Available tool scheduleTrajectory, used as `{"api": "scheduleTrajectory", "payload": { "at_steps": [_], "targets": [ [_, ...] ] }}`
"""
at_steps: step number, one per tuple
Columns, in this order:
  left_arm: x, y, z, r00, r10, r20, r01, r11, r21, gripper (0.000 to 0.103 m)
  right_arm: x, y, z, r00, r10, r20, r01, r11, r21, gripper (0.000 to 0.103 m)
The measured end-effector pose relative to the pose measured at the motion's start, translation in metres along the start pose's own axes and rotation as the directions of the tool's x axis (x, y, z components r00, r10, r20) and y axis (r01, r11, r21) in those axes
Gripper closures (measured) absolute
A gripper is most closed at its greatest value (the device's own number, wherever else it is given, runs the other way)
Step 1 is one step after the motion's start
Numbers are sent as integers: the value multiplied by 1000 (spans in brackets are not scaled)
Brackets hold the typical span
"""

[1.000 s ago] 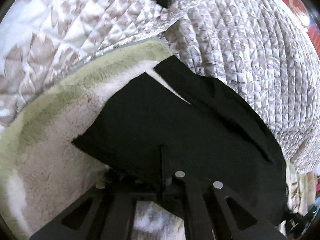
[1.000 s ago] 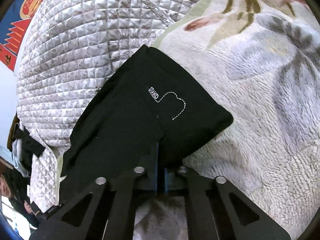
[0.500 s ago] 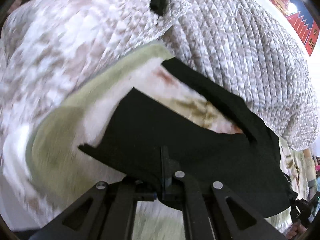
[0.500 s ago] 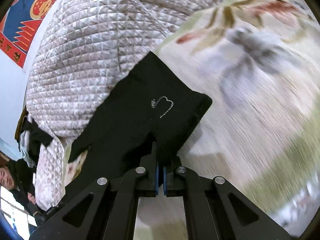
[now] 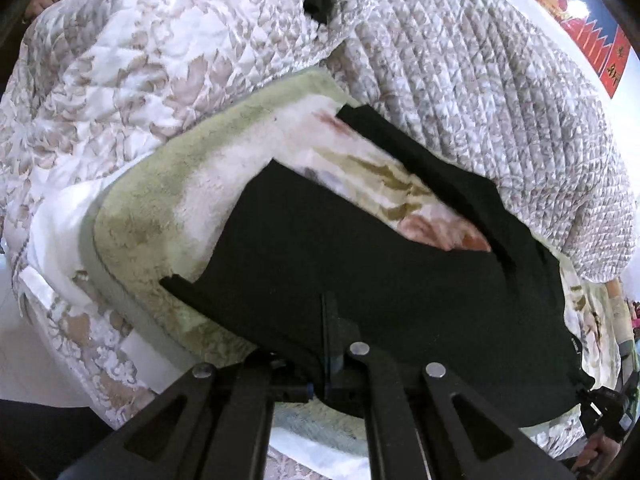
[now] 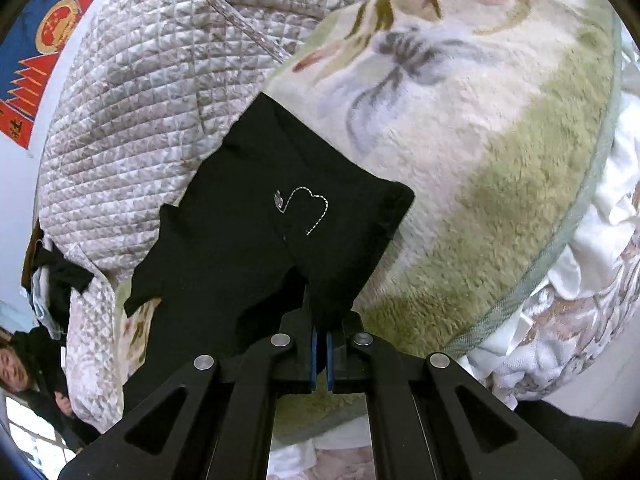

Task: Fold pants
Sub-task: 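Lift the held pants end with both grippers and fold it over the pants, then lower the folded end onto the pants and open both grippers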

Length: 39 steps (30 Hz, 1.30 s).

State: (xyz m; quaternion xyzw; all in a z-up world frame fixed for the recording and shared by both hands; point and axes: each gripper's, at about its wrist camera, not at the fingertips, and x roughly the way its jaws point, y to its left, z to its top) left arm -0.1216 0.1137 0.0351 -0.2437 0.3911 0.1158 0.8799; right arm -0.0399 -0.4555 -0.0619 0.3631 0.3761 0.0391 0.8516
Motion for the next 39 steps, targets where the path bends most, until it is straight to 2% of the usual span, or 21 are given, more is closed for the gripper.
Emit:
{"api": "scheduleTrajectory", "payload": {
  "at_steps": [3, 5, 7, 9, 12, 14, 15, 18, 19, 23, 24, 26, 28, 31, 34, 37, 39],
  "targets": [
    [1, 4, -1, 1000, 9, -15, -9, 1000, -3, 96, 0, -4, -3, 1000, -1, -12, 1, 1000, 7, 100],
    [-6, 9, 0, 1000, 27, -6, -27, 1000, -12, 93, -5, -2, -3, 1000, -19, -9, 19, 1000, 0, 92],
    [-17, 17, 3, 998, 57, 15, -56, 998, -31, 93, -15, 0, -4, 998, -64, 17, 64, 998, -10, 72],
    [-29, 25, 9, 994, 101, 50, -99, 994, -38, 94, -31, 0, -3, 992, -105, 76, 106, 994, -12, 62],
    [-46, 29, 23, 983, 153, 105, -150, 988, -34, 93, -54, 4, 2, 970, -160, 181, 165, 986, -14, 62],
    [-50, 23, 32, 984, 122, 128, -122, 992, -10, 93, -59, 14, 6, 963, -150, 225, 168, 984, -66, 62],
    [-49, 15, 36, 988, 87, 129, -89, 996, 11, 91, -54, 24, 8, 968, -132, 214, 160, 979, -123, 62],
    [-26, -12, 43, 997, -20, 69, 12, 994, 105, 74, -28, 55, 4, 990, -62, 130, 96, 956, -278, 62],
    [-13, -20, 45, 998, -37, 45, 31, 990, 136, 73, -20, 62, 2, 993, -52, 105, 83, 944, -318, 62],
    [42, -31, 54, 999, 7, -47, 2, 979, 203, 73, 18, 86, -7, 998, -67, 17, 67, 883, -465, 62],
    [53, -28, 55, 997, 55, -62, -42, 978, 202, 73, 26, 88, -8, 997, -74, 1, 65, 871, -486, 62],
    [65, -28, 58, 995, 87, -40, -75, 969, 237, 73, 43, 89, -4, 993, -117, -20, 90, 850, -519, 62],
    [71, -27, 65, 991, 130, -19, -121, 960, 252, 73, 53, 84, -2, 984, -180, 1, 153, 829, -538, 62],
    [79, -25, 72, 990, 141, -4, -135, 956, 260, 73, 59, 75, 6, 987, -163, 10, 146, 853, -502, 62],
    [82, -24, 76, 987, 159, 10, -156, 955, 252, 73, 60, 80, 9, 985, -170, 38, 166, 850, -499, 62],
    [76, -24, 81, 982, 188, 20, -187, 950, 250, 73, 48, 87, 12, 987, -132, 93, 161, 853, -496, 62],
    [70, -21, 84, 981, 190, 37, -193, 952, 237, 73, 46, 85, 16, 978, -172, 117, 207, 847, -490, 61]
  ]
}}
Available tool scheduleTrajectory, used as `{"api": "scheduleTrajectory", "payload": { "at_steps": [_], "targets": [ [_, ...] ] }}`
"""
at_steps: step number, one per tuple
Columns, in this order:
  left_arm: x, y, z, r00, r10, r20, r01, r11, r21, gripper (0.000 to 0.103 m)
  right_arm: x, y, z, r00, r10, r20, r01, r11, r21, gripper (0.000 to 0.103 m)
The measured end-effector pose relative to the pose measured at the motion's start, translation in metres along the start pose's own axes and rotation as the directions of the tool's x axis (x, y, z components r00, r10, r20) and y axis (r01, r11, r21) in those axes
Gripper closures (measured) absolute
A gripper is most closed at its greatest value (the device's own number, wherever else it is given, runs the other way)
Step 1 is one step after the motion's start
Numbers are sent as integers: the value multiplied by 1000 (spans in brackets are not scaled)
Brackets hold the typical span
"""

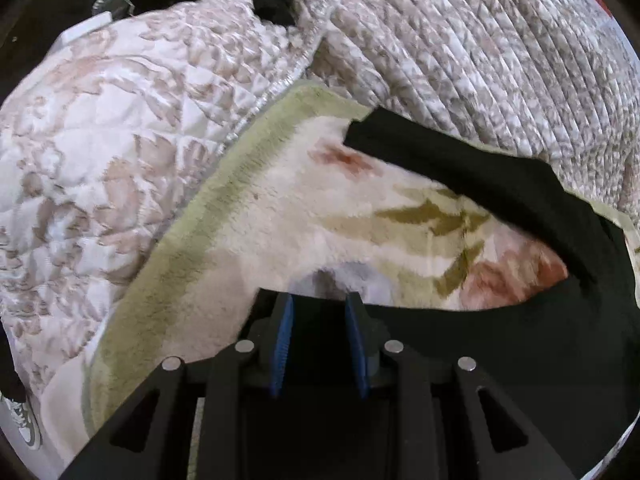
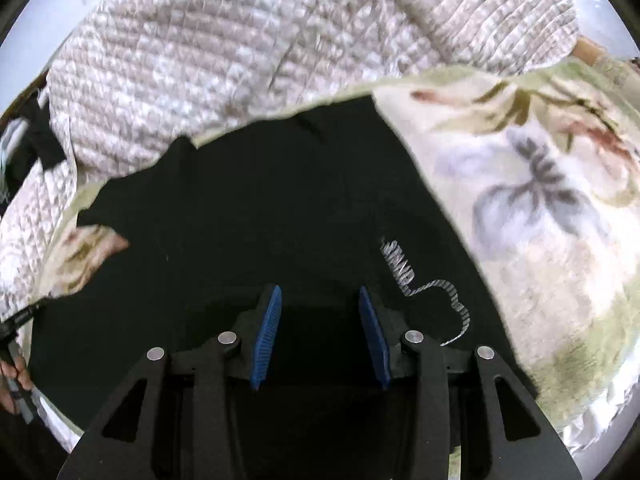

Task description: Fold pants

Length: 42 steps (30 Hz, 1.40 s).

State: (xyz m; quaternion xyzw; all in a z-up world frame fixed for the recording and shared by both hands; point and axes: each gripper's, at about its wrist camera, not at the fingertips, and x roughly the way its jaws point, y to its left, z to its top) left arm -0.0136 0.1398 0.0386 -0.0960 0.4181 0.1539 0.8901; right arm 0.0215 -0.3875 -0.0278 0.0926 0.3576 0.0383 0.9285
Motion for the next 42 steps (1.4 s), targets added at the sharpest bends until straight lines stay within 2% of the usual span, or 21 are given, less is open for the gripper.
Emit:
{"api": "scheduleTrajectory", "payload": {
  "at_steps": [2, 3, 6, 8, 12, 14, 17, 19, 21, 22, 26, 28, 31, 33, 35, 38, 42],
  "targets": [
    [-3, 6, 1, 1000, 23, 1, -23, 999, -22, 73, 12, -11, -4, 997, -48, -62, 50, 998, 28, 59],
    [-4, 9, 1, 999, 36, -10, -36, 999, -30, 73, 14, -18, -6, 997, -43, -70, 48, 997, 63, 59],
    [-21, 14, -5, 1000, 23, 2, -23, 998, -57, 73, -1, -20, -6, 998, -51, -37, 53, 996, 73, 59],
    [-38, 7, -14, 1000, -14, 15, 15, 999, -37, 73, -14, -15, -8, 1000, -6, -21, 7, 997, 71, 59],
    [-70, -15, -44, 993, -112, 22, 112, 994, 1, 71, -32, 15, -21, 998, 54, -21, -54, 999, -1, 59],
    [-81, -29, -61, 986, -163, 12, 163, 986, 17, 67, -39, 37, -34, 996, 80, -29, -81, 995, -51, 59],
    [-87, -51, -85, 972, -234, -27, 235, 970, 61, 67, -43, 70, -57, 990, 126, -62, -133, 982, -137, 59],
    [-83, -64, -98, 970, -235, -59, 239, 967, 89, 67, -39, 85, -70, 987, 139, -82, -151, 973, -177, 59],
    [-71, -68, -108, 972, -206, -111, 217, 972, 92, 67, -32, 91, -81, 987, 116, -111, -137, 969, -204, 59],
    [-71, -68, -110, 972, -209, -108, 219, 971, 91, 67, -27, 91, -84, 986, 103, -131, -129, 969, -209, 59],
    [-85, -66, -106, 969, -228, -92, 235, 969, 80, 66, -37, 85, -81, 987, 105, -119, -128, 971, -200, 58],
    [-82, -68, -104, 971, -226, -81, 233, 968, 92, 62, -43, 79, -78, 987, 120, -106, -138, 973, -183, 56],
    [-72, -70, -105, 972, -205, -118, 218, 970, 105, 62, -30, 73, -82, 985, 73, -158, -102, 977, -186, 54],
    [-76, -73, -100, 969, -224, -108, 236, 965, 112, 62, -35, 73, -78, 985, 111, -134, -133, 977, -167, 54],
    [-78, -78, -89, 965, -241, -101, 253, 960, 124, 62, -39, 74, -71, 982, 148, -121, -167, 972, -165, 54],
    [-80, -87, -67, 968, -240, -71, 248, 954, 168, 60, -36, 78, -57, 983, 144, -117, -165, 966, -197, 53],
    [-79, -98, -31, 965, -259, -40, 261, 937, 232, 49, -34, 85, -29, 978, 180, -107, -202, 947, -248, 53]
  ]
}}
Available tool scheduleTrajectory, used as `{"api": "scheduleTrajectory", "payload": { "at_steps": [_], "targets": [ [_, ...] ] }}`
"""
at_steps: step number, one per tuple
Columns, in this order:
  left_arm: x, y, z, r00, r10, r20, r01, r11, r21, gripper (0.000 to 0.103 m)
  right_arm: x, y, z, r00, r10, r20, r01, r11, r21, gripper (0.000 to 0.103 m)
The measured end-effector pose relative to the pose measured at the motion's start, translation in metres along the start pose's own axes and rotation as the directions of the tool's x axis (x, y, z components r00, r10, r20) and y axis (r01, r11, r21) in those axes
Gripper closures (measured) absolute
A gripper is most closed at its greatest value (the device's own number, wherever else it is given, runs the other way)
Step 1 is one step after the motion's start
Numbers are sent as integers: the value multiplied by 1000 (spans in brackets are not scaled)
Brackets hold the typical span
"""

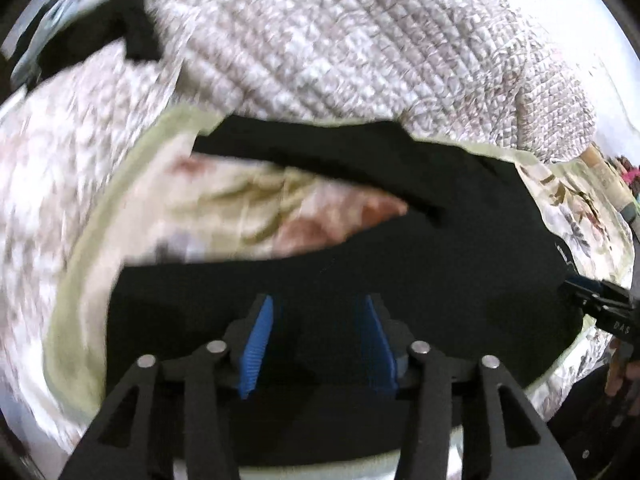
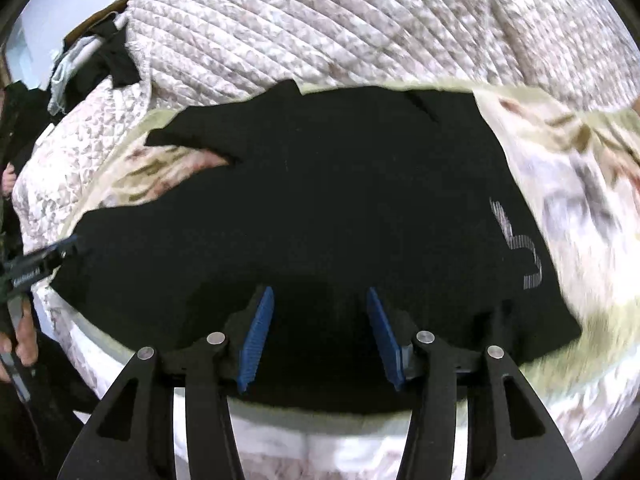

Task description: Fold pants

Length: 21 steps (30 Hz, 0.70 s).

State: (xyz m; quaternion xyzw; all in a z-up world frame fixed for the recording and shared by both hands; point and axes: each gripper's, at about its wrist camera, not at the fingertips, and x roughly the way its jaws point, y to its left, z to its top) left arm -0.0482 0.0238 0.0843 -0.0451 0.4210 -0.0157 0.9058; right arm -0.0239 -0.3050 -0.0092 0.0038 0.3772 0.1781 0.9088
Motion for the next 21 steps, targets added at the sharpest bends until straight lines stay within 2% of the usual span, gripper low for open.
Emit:
{"api": "scheduleTrajectory", "payload": {
  "at_steps": [3, 5, 10, 12, 15, 21],
  "targets": [
    [13, 1, 27, 1000, -19, 4, 19, 1000, 24, 45, 6, -3, 24, 1000, 21, 0, -21, 999, -38, 47],
    [26, 3, 43, 1000, -20, -6, 20, 999, 35, 45, 12, -6, 41, 999, 36, -10, -37, 998, -59, 47],
    [74, 14, 90, 998, -44, -46, 45, 999, 27, 45, 41, -10, 86, 999, 33, -38, -39, 987, -155, 47],
    [95, 18, 109, 998, -36, -48, 37, 999, 19, 42, 54, -14, 105, 998, 46, -43, -54, 981, -188, 43],
    [130, 22, 140, 998, -25, -56, 27, 999, 28, 36, 81, -27, 141, 997, 65, -52, -75, 973, -217, 37],
    [202, 20, 189, 995, 3, -97, 1, 999, 39, 35, 147, -53, 199, 994, 47, -94, -68, 969, -239, 37]
  ]
}}
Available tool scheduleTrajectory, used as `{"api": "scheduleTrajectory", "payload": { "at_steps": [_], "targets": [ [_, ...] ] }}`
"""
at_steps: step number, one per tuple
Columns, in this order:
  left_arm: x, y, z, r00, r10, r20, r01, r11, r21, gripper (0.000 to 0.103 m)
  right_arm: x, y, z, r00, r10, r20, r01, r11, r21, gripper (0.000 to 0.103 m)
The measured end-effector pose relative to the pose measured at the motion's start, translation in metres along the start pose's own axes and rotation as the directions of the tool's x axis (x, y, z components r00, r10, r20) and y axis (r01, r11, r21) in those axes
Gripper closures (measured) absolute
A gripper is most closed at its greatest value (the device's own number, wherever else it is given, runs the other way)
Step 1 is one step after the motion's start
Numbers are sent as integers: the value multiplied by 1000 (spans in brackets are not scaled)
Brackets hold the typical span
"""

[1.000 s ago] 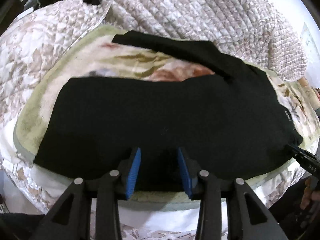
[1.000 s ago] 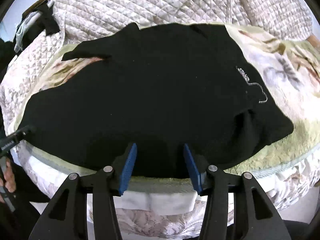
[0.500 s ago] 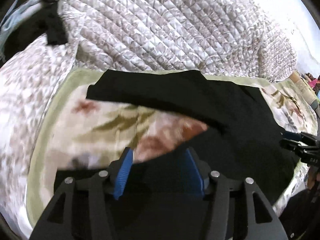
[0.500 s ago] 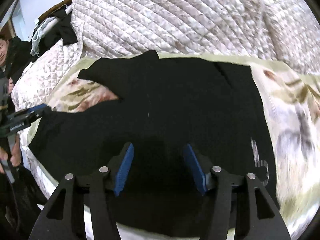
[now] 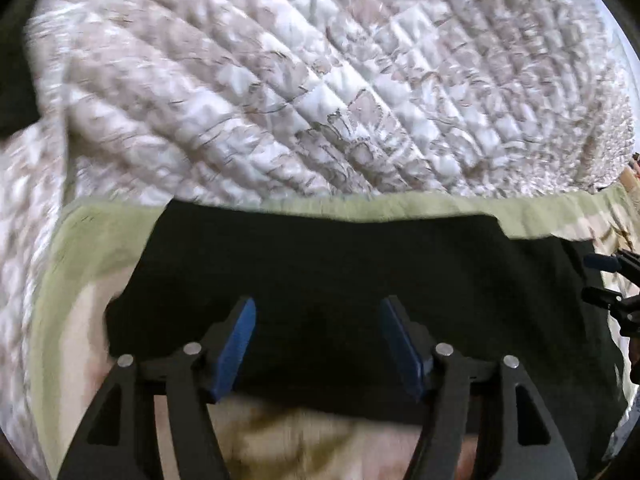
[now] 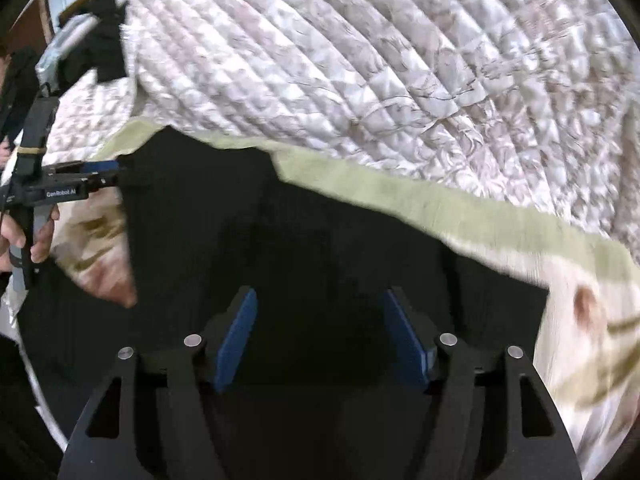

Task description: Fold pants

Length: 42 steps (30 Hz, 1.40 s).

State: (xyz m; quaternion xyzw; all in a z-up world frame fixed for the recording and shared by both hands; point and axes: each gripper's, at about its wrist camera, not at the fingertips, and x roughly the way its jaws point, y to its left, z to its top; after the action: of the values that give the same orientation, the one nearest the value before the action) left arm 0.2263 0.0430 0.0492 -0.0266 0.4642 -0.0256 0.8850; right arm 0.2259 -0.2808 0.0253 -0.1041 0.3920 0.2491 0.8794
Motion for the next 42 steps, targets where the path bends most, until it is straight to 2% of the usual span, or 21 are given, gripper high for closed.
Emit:
{"api": "scheduleTrajectory", "payload": {
  "at_steps": [3, 5, 8, 10, 12, 14, 15, 16, 18, 22, 27, 31, 35, 38, 42],
  "targets": [
    [27, -4, 19, 1000, 2, -16, -2, 1000, 15, 34, 27, -15, 23, 1000, 0, -11, 0, 1000, -14, 37],
    [48, -7, 26, 999, 3, -51, -2, 1000, 17, 34, 44, -22, 35, 999, 28, -28, -29, 999, -24, 37],
    [72, -11, 27, 996, 17, -91, -15, 999, 28, 30, 67, -26, 42, 995, 38, -89, -43, 998, -53, 37],
    [74, -17, 24, 998, 36, -54, -33, 998, 61, 26, 82, -26, 39, 989, 42, -144, -54, 995, -81, 37],
    [74, -20, 22, 998, 50, -44, -47, 996, 72, 28, 85, -22, 35, 990, 26, -136, -42, 992, -116, 37],
    [71, -26, 21, 999, 37, -33, -35, 996, 80, 45, 85, -21, 34, 992, 19, -128, -33, 994, -109, 41],
    [69, -30, 21, 999, 41, -24, -39, 994, 99, 69, 83, -19, 33, 993, 3, -117, -17, 993, -117, 62],
    [67, -36, 21, 999, 48, -15, -46, 991, 126, 83, 81, -16, 33, 994, -13, -110, -1, 992, -128, 80],
    [64, -49, 18, 997, 77, -2, -75, 984, 164, 97, 76, -10, 32, 994, -40, -104, 23, 988, -152, 95],
    [42, -50, 17, 994, 99, 40, -104, 985, 136, 99, 56, 4, 36, 994, -90, -64, 78, 983, -168, 95],
    [-22, -25, 2, 991, 55, 125, -64, 996, 62, 99, -5, 17, 30, 995, -90, 44, 95, 986, -134, 95],
    [-83, -14, -27, 983, 4, 186, -2, 1000, -7, 99, -67, 41, 4, 989, -63, 131, 77, 991, -105, 95],
    [-138, -15, -80, 972, -44, 232, 55, 998, -40, 99, -122, 71, -53, 982, -27, 187, 36, 998, -46, 95],
    [-170, -16, -133, 970, -71, 234, 87, 994, -61, 99, -139, 90, -103, 985, -9, 175, 7, 1000, 10, 95],
    [-173, -19, -199, 982, -89, 166, 105, 991, -88, 98, -134, 101, -171, 994, 21, 103, -34, 991, 128, 94]
  ]
}}
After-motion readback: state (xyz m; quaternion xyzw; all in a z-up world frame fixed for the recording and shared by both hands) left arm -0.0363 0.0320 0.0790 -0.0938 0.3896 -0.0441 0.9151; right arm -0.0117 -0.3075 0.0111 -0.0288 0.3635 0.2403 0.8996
